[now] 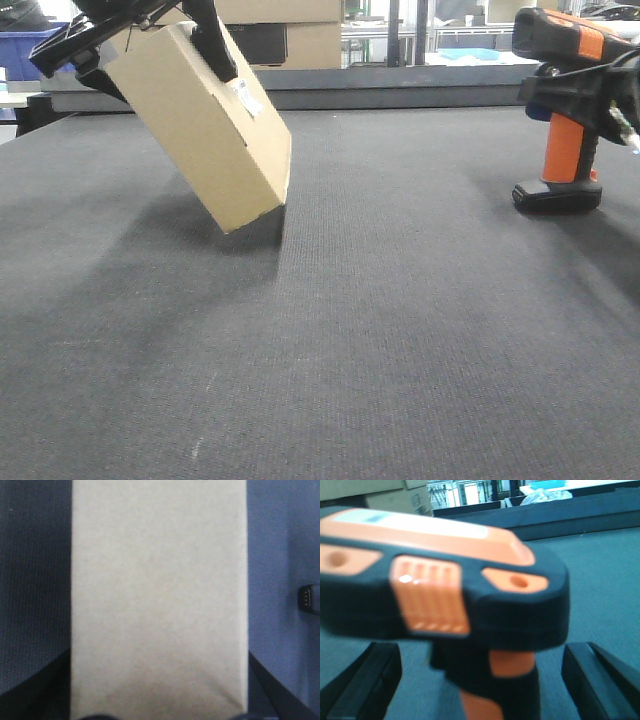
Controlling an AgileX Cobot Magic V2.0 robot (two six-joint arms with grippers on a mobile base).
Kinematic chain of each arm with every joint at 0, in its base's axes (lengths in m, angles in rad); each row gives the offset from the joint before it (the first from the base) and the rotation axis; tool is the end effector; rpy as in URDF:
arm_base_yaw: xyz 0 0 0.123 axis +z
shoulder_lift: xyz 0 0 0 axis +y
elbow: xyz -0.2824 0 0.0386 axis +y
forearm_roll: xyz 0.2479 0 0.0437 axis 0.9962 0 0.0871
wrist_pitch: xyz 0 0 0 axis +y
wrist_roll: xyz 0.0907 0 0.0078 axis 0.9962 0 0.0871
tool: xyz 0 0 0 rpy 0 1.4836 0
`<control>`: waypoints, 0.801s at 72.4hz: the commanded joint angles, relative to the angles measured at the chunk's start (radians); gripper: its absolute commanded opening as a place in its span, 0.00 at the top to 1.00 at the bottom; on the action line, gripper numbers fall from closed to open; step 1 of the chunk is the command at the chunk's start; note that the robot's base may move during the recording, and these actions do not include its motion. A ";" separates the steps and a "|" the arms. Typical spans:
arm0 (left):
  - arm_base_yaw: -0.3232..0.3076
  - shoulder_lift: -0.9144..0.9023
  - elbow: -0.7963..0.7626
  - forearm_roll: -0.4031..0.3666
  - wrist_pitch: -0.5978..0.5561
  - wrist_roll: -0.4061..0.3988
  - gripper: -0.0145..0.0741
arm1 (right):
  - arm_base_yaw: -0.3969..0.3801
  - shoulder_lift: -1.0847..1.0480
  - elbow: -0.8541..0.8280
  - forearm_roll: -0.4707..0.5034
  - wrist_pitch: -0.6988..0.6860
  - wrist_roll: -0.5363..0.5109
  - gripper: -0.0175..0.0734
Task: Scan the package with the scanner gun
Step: 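Lower the box onto the table and open the left gripper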
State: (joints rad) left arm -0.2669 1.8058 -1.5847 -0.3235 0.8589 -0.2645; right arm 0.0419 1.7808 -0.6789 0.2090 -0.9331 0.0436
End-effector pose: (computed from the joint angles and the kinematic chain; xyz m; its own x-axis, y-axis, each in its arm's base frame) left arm 0.3847 -0.1279 0.3042 -0.8831 -0.2233 -0.4126 -0.0225 0.8986 -0.4381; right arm 0.3373 -0.0010 0.1814 -0.0697 0.1633 -0.9841 0.1383 0.9786 0.1526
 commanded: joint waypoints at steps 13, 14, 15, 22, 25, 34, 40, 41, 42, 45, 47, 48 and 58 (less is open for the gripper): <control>-0.006 -0.009 -0.005 0.028 -0.017 0.001 0.96 | 0.000 -0.114 0.128 -0.019 -0.037 0.001 0.19; -0.005 -0.009 -0.007 0.041 -0.017 0.001 0.96 | 0.000 -0.125 0.137 -0.019 -0.039 0.001 0.19; -0.004 -0.009 -0.009 0.053 -0.013 0.001 0.96 | 0.000 -0.129 0.142 -0.019 -0.039 0.001 0.19; 0.015 -0.009 -0.029 0.101 0.011 0.001 0.96 | 0.000 -0.179 0.198 -0.019 -0.038 0.001 0.19; 0.033 -0.009 -0.047 0.120 0.026 0.001 0.96 | 0.000 -0.202 0.222 -0.019 -0.032 0.001 0.19; 0.097 -0.009 -0.090 0.170 0.076 0.092 0.96 | 0.000 -0.268 0.287 -0.019 -0.028 0.001 0.19; 0.146 -0.009 -0.095 0.172 0.110 0.177 0.96 | 0.000 -0.311 0.320 -0.019 -0.023 0.001 0.19; 0.156 -0.009 -0.095 0.172 0.120 0.185 0.96 | 0.000 -0.318 0.325 -0.019 -0.023 0.001 0.19; 0.170 -0.009 -0.095 0.172 0.134 0.190 0.96 | 0.000 -0.324 0.330 -0.019 -0.023 0.001 0.19; 0.192 -0.009 -0.093 0.174 0.150 0.195 0.96 | 0.000 -0.344 0.342 -0.019 -0.021 0.001 0.19; 0.210 -0.009 -0.089 0.174 0.156 0.203 0.96 | 0.000 -0.353 0.345 -0.019 -0.017 0.001 0.19; 0.218 -0.009 -0.089 0.174 0.158 0.209 0.96 | 0.000 -0.359 0.348 -0.019 -0.014 0.001 0.19; 0.268 -0.009 -0.086 0.213 0.170 0.238 0.96 | 0.000 -0.396 0.355 -0.019 0.000 0.001 0.19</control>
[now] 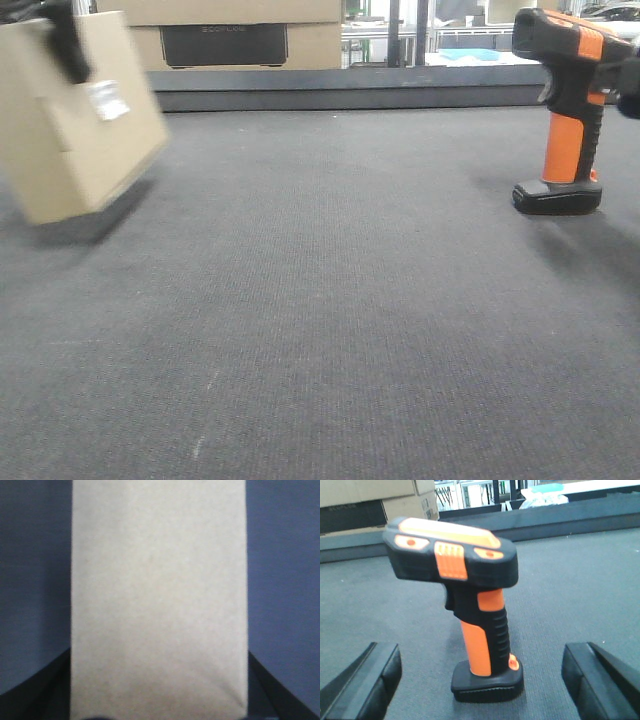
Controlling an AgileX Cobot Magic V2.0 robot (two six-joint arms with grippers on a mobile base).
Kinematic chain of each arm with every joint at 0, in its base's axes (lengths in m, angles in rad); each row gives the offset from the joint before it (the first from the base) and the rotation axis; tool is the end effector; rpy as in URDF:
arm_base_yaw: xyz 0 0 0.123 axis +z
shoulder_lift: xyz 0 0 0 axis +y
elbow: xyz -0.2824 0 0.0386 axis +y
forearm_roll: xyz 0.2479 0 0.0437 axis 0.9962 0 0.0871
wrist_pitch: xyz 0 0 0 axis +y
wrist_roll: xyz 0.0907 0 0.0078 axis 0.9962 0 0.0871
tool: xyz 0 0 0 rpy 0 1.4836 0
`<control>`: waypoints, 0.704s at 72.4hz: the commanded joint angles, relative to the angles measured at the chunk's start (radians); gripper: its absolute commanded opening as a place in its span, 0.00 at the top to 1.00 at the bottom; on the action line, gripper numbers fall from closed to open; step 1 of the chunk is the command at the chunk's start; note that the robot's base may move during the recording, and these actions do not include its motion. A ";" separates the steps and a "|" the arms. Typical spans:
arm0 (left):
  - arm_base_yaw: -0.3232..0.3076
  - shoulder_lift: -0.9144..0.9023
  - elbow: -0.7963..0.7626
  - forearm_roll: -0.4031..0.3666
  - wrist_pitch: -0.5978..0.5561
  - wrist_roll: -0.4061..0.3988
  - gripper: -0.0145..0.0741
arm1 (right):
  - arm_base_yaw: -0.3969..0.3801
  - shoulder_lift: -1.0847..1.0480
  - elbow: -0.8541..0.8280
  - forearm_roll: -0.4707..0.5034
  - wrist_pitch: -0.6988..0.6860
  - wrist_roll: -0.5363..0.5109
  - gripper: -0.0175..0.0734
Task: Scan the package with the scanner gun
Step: 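Lower the box onto the table and open the left gripper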
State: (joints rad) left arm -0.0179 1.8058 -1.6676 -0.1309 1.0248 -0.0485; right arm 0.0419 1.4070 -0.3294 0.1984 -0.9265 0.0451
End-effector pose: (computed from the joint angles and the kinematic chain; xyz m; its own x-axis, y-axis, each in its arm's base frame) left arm 0.3978 -0.0173 0.3183 -0.8803 -0.1000 -0.4637 -0.0316 0.9877 -0.1530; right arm 0.2379 -0.0044 0.2035 -0.0533 0.1604 -0.9856 0.1261 0.9802 0.1527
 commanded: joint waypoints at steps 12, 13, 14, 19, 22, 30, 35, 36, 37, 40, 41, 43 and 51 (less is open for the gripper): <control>0.011 -0.009 0.000 0.146 0.011 0.022 0.96 | 0.000 -0.027 0.005 -0.009 -0.002 -0.001 0.19; 0.009 -0.009 0.000 0.153 0.014 0.022 0.96 | 0.000 -0.027 0.005 -0.009 -0.002 -0.001 0.19; 0.006 -0.009 0.000 0.157 0.017 0.022 0.96 | 0.000 -0.027 0.005 -0.009 -0.002 -0.001 0.19; -0.005 -0.009 0.000 0.194 0.020 0.022 0.96 | 0.000 -0.027 0.005 -0.009 0.000 -0.001 0.19; -0.011 -0.009 0.000 0.223 0.009 0.020 0.96 | 0.000 -0.027 0.005 -0.009 0.000 -0.001 0.19; -0.011 -0.009 0.000 0.233 -0.025 0.017 0.96 | 0.000 -0.027 0.005 -0.009 0.000 -0.001 0.19; -0.011 -0.009 0.000 0.231 -0.029 0.015 0.96 | 0.000 -0.027 0.005 -0.009 0.003 -0.001 0.19; -0.011 -0.009 0.000 0.231 -0.029 0.015 0.96 | 0.000 -0.027 0.005 -0.009 0.003 -0.001 0.19; -0.011 -0.009 0.000 0.229 -0.029 0.015 0.96 | 0.000 -0.027 0.005 -0.009 0.003 -0.001 0.19; -0.011 -0.009 0.000 0.228 -0.029 0.014 0.96 | 0.000 -0.027 0.005 -0.009 0.005 -0.001 0.19; -0.011 -0.009 0.000 0.228 -0.029 0.014 0.96 | 0.000 -0.027 0.005 -0.009 0.005 -0.001 0.19; -0.011 -0.009 0.000 0.225 -0.029 0.014 0.94 | 0.000 -0.027 0.005 -0.009 0.005 -0.001 0.19; -0.011 -0.009 0.000 0.212 -0.029 0.014 0.75 | 0.000 -0.027 0.005 -0.009 0.007 -0.001 0.19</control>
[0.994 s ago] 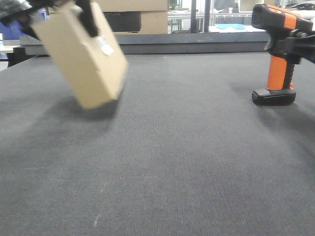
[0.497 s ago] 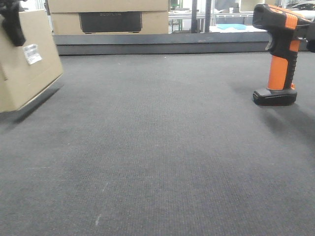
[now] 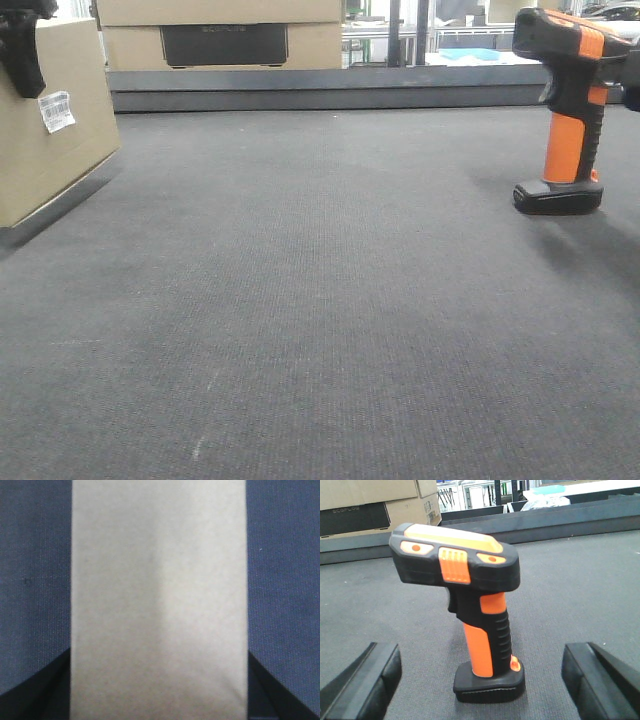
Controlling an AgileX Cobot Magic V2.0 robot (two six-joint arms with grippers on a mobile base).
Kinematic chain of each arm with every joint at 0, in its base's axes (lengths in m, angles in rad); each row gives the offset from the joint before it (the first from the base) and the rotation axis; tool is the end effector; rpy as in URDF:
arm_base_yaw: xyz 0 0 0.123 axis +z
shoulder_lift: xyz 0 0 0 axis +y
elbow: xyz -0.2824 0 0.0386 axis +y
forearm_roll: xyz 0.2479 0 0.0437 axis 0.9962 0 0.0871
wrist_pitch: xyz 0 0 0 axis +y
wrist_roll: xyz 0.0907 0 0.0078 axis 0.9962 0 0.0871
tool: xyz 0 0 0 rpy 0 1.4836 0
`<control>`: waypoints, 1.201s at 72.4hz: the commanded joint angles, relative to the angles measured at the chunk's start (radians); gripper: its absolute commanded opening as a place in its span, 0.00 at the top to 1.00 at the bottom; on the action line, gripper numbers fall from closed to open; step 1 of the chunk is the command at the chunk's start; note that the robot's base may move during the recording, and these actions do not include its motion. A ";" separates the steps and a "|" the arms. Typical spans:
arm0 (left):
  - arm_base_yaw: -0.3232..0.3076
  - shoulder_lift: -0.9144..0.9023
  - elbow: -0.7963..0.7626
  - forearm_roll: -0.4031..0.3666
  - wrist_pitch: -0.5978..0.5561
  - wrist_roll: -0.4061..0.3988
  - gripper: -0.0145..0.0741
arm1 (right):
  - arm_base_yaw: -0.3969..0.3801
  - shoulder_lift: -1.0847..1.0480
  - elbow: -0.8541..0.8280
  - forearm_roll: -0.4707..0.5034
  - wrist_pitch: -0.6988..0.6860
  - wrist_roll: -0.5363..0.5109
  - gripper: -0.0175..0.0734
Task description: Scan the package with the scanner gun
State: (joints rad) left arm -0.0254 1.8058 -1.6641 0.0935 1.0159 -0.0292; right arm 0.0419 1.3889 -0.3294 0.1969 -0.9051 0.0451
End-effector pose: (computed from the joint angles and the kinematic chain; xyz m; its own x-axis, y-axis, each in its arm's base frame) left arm 0.3985 -0.0029 0.3173 -0.8763 0.0424 -0.4800 0.0048 0.9968 0.0792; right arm 0.2363 -0.0041 0.2059 -0.0568 0.1627 -0.9850 0.1231 0.9802 0.1548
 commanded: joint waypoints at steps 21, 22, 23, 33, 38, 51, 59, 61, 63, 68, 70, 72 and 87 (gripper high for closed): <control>-0.003 -0.009 -0.003 -0.020 0.009 -0.008 0.29 | 0.000 -0.009 0.005 -0.007 -0.015 -0.001 0.19; -0.003 -0.009 -0.003 -0.020 0.009 -0.008 0.28 | 0.000 -0.009 0.005 -0.007 -0.015 -0.001 0.19; -0.003 -0.009 -0.003 -0.020 0.009 -0.008 0.28 | 0.000 -0.009 0.005 -0.007 -0.015 -0.001 0.19; -0.003 -0.009 -0.003 -0.012 0.009 -0.053 0.25 | 0.000 -0.009 0.005 -0.007 -0.015 -0.001 0.19; -0.003 -0.012 -0.007 0.003 0.009 -0.062 0.25 | 0.000 -0.009 0.005 -0.007 -0.015 -0.001 0.19; -0.003 -0.085 -0.016 0.085 0.013 -0.126 0.25 | 0.000 -0.010 0.005 -0.007 -0.015 -0.001 0.19; -0.003 -0.156 -0.016 0.094 0.013 -0.134 0.26 | 0.000 -0.035 0.005 -0.007 -0.015 -0.001 0.19; -0.003 -0.174 -0.016 0.092 0.013 -0.134 0.27 | 0.000 -0.043 0.005 -0.007 -0.013 -0.001 0.19; -0.007 -0.191 -0.016 0.088 0.013 -0.134 0.29 | 0.000 -0.056 0.005 -0.007 -0.008 -0.001 0.19; -0.007 -0.231 -0.010 0.068 0.014 -0.134 0.37 | 0.000 -0.086 0.005 -0.007 0.021 -0.001 0.19; -0.010 -0.245 -0.001 0.055 0.014 -0.134 0.41 | 0.000 -0.096 0.005 -0.007 0.031 -0.001 0.19; -0.010 -0.260 0.009 0.038 0.011 -0.134 0.45 | 0.000 -0.110 0.005 -0.007 0.047 -0.001 0.19; -0.044 -0.406 0.233 -0.012 -0.164 -0.134 0.92 | 0.000 -0.211 0.005 -0.007 0.152 -0.001 0.19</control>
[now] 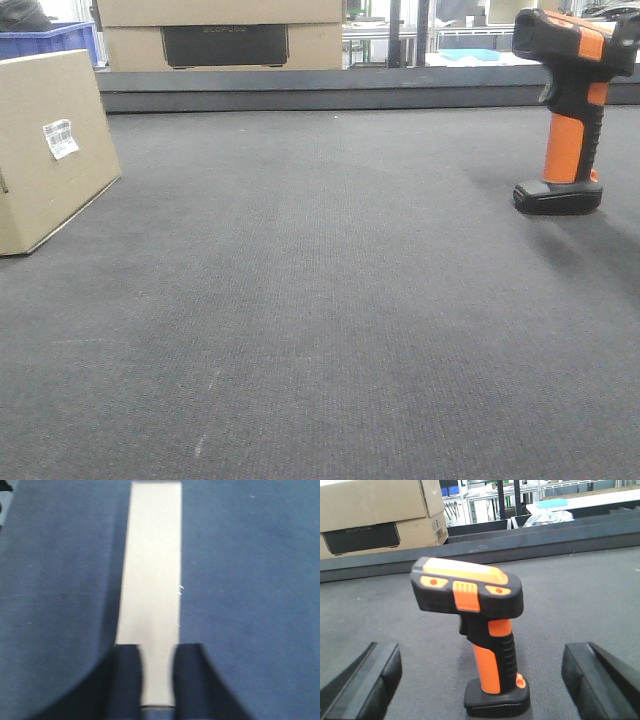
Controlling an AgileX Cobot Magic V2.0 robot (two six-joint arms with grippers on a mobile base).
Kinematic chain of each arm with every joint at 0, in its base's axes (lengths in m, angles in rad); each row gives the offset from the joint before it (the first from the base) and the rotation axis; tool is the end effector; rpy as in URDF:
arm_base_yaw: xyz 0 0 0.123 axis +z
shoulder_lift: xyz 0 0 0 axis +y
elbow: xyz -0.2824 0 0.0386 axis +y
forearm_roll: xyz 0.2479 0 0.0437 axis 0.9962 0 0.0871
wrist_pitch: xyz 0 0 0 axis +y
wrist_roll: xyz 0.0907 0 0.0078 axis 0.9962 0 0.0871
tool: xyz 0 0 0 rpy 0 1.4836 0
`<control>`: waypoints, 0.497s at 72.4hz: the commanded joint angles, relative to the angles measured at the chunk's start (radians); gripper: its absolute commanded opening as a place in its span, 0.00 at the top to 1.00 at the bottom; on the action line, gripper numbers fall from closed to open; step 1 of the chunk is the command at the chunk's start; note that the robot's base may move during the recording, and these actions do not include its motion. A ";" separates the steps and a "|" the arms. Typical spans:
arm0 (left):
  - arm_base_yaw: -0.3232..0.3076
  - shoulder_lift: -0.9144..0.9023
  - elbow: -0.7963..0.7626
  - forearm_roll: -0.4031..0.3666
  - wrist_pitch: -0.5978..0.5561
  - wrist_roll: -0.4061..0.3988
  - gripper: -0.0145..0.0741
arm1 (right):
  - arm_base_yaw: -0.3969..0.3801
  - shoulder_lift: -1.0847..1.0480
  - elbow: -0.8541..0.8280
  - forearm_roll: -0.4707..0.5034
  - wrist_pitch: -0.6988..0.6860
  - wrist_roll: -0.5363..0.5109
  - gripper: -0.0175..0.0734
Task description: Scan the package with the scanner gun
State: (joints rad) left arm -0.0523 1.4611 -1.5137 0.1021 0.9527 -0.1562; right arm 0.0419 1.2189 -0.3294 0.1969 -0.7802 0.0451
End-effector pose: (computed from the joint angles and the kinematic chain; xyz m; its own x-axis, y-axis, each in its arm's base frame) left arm 0.3151 -0.0089 0.3988 -0.7197 -0.0589 -0.6918 -0.0751 0.9972 -0.0068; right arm 0.2194 -0.0033 0.2334 -0.0135 0.1827 -0.9831 0.1002 0.9785 0.1805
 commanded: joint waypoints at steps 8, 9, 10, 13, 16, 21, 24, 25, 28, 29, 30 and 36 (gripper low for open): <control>-0.034 -0.160 0.247 -0.041 -0.273 -0.012 0.96 | 0.000 -0.097 0.005 -0.007 0.104 -0.001 0.19; -0.034 -0.173 0.267 -0.047 -0.308 -0.012 0.96 | 0.000 -0.107 0.005 -0.007 0.122 -0.001 0.19; -0.034 -0.185 0.287 -0.047 -0.320 -0.012 0.96 | 0.000 -0.110 0.005 -0.007 0.129 -0.001 0.19; -0.034 -0.221 0.346 -0.051 -0.400 -0.012 0.96 | 0.000 -0.134 0.005 -0.007 0.174 -0.001 0.20; -0.034 -0.256 0.406 -0.051 -0.469 -0.012 0.96 | 0.000 -0.154 0.005 -0.007 0.207 -0.001 0.21; -0.034 -0.323 0.519 -0.051 -0.596 -0.012 0.96 | 0.000 -0.188 0.005 -0.007 0.275 -0.001 0.27; -0.034 -0.360 0.582 -0.051 -0.683 -0.012 0.96 | 0.000 -0.211 0.005 -0.007 0.313 -0.001 0.32; -0.034 -0.373 0.603 -0.054 -0.708 -0.012 0.96 | 0.000 -0.218 0.005 -0.007 0.323 -0.001 0.33; -0.034 -0.409 0.662 -0.074 -0.765 -0.012 0.96 | 0.000 -0.239 0.005 -0.007 0.348 -0.001 0.40; -0.034 -0.422 0.680 -0.082 -0.779 -0.012 0.96 | 0.000 -0.247 0.005 -0.007 0.361 -0.001 0.42; -0.034 -0.434 0.698 -0.092 -0.789 -0.012 0.96 | 0.000 -0.255 0.005 -0.009 0.370 -0.001 0.44; -0.034 -0.502 0.784 -0.115 -0.813 -0.012 0.96 | 0.000 -0.309 0.005 -0.013 0.426 -0.001 0.60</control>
State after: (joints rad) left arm -0.0802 1.0204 -0.7952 0.0139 0.2117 -0.1599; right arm 0.0419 0.9545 -0.3294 0.1969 -0.3912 0.0451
